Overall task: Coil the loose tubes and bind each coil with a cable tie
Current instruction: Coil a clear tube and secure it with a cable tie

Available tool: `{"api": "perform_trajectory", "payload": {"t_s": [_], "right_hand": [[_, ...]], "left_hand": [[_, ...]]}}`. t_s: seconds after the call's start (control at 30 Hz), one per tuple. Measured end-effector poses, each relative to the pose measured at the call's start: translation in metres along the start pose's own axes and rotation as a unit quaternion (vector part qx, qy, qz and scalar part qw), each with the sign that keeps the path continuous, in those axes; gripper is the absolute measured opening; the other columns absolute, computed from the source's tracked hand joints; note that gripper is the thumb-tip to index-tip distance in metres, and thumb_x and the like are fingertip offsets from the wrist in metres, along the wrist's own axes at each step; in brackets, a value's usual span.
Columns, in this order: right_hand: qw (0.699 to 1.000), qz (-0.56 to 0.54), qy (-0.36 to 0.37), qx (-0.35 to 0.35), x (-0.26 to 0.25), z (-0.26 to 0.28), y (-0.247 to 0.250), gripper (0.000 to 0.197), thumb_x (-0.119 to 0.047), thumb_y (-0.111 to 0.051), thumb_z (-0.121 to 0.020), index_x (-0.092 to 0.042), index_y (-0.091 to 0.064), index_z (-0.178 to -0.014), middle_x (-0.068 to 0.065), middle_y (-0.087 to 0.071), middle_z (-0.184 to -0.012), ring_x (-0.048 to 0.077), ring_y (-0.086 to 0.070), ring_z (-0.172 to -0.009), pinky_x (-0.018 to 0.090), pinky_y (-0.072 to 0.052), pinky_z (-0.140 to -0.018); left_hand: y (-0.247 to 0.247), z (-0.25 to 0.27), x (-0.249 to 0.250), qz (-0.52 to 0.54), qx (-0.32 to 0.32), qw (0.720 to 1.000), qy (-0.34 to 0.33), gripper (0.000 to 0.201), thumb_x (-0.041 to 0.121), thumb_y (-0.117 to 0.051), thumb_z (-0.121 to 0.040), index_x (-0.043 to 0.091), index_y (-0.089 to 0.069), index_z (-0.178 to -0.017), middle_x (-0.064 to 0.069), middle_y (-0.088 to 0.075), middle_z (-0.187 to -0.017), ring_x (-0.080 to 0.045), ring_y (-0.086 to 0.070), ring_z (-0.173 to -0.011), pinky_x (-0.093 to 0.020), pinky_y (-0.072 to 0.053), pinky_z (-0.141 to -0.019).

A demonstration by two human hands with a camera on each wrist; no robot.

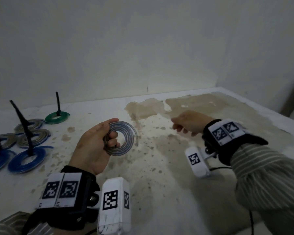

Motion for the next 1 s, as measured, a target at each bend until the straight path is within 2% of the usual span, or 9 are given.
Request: {"api": "perform_trajectory", "payload": {"t_s": [0.13,0.3,0.47,0.6,0.7,0.8,0.87,0.93,1.0], "right_hand": [[0.976,0.172,-0.105,0.077,0.086,-0.021,0.066,0.023,-0.016,-0.05,-0.09,0.0,-0.056,-0.074,0.015,-0.057,-0.079,0.026,-0.049,-0.07,0.03,-0.038,-0.067],[0.951,0.248,-0.183,0.03,0.148,-0.03,0.082,0.029,-0.017,-0.057,-0.089,0.005,-0.064,-0.107,0.017,-0.066,-0.106,0.022,-0.049,-0.078,0.026,-0.04,-0.065],[0.941,0.274,-0.196,0.006,0.166,-0.04,0.078,0.029,-0.013,-0.066,-0.079,0.003,-0.067,-0.103,0.002,-0.053,-0.066,0.013,-0.045,-0.056,0.019,-0.04,-0.056],[0.95,0.254,-0.183,0.016,0.166,-0.045,0.079,0.012,-0.014,-0.073,-0.073,-0.014,-0.067,-0.084,0.003,-0.064,-0.079,0.012,-0.055,-0.064,0.029,-0.051,-0.076],[0.954,0.278,-0.113,0.014,0.138,-0.046,0.076,0.019,-0.024,-0.071,-0.078,-0.009,-0.071,-0.089,0.007,-0.069,-0.09,0.017,-0.058,-0.074,0.029,-0.051,-0.072],[0.984,0.159,-0.005,0.076,0.07,-0.032,0.073,0.005,-0.017,-0.067,-0.082,-0.013,-0.063,-0.08,0.002,-0.063,-0.077,0.015,-0.059,-0.067,0.02,-0.045,-0.053],[0.991,0.054,0.066,0.098,0.02,-0.02,0.065,0.011,-0.014,-0.064,-0.084,-0.013,-0.059,-0.075,-0.001,-0.063,-0.071,0.007,-0.06,-0.061,0.018,-0.047,-0.052],[0.982,-0.069,0.143,0.102,-0.028,-0.003,0.053,0.013,-0.01,-0.064,-0.083,-0.013,-0.056,-0.073,0.002,-0.066,-0.071,0.002,-0.062,-0.057,0.018,-0.049,-0.053],[0.948,-0.206,0.224,0.095,-0.073,0.019,0.04,0.015,-0.004,-0.066,-0.08,-0.011,-0.055,-0.073,0.011,-0.069,-0.075,0.008,-0.064,-0.06,0.022,-0.049,-0.055]], "left_hand": [[-0.008,0.003,-0.004,-0.008,-0.025,1.0,0.007,0.03,0.015,-0.032,-0.1,0.008,-0.061,-0.094,0.002,-0.048,-0.05,-0.007,-0.037,-0.037,-0.017,-0.044,-0.044],[-0.014,0.006,-0.004,-0.011,-0.039,0.999,0.007,0.03,0.014,-0.032,-0.099,0.008,-0.061,-0.095,0.001,-0.048,-0.052,-0.008,-0.038,-0.038,-0.018,-0.045,-0.045],[-0.009,0.005,-0.002,0.0,-0.03,1.0,0.006,0.03,0.014,-0.032,-0.099,0.007,-0.062,-0.096,0.0,-0.048,-0.053,-0.008,-0.039,-0.039,-0.019,-0.047,-0.046],[-0.008,0.004,-0.004,0.002,-0.024,1.0,0.006,0.031,0.014,-0.031,-0.099,0.007,-0.061,-0.097,0.0,-0.048,-0.053,-0.008,-0.039,-0.039,-0.02,-0.047,-0.046],[-0.009,0.004,-0.004,-0.009,-0.025,1.0,0.004,0.031,0.013,-0.031,-0.099,0.006,-0.061,-0.097,0.0,-0.048,-0.053,-0.009,-0.039,-0.039,-0.02,-0.046,-0.045],[-0.009,0.004,-0.003,-0.043,-0.02,0.999,-0.009,0.03,0.013,-0.032,-0.099,0.006,-0.062,-0.097,-0.001,-0.047,-0.053,-0.009,-0.039,-0.04,-0.021,-0.045,-0.044],[-0.007,0.004,-0.002,-0.063,-0.014,0.998,-0.016,0.03,0.012,-0.033,-0.099,0.007,-0.062,-0.097,-0.001,-0.047,-0.054,-0.009,-0.039,-0.04,-0.021,-0.044,-0.044],[-0.004,0.004,-0.001,-0.073,-0.004,0.997,-0.019,0.03,0.012,-0.033,-0.099,0.008,-0.063,-0.097,-0.001,-0.047,-0.054,-0.009,-0.039,-0.041,-0.021,-0.044,-0.044],[0.001,0.004,0.003,-0.072,0.009,0.997,-0.025,0.03,0.013,-0.033,-0.1,0.009,-0.063,-0.097,0.0,-0.048,-0.055,-0.009,-0.039,-0.042,-0.023,-0.043,-0.047]]}}
Point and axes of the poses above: each hand's wrist, its own z-axis away from the middle knuckle, its own y-axis out of the back of the hand, x = y × z, the point moved 9 cm from there along -z, towards the middle knuckle
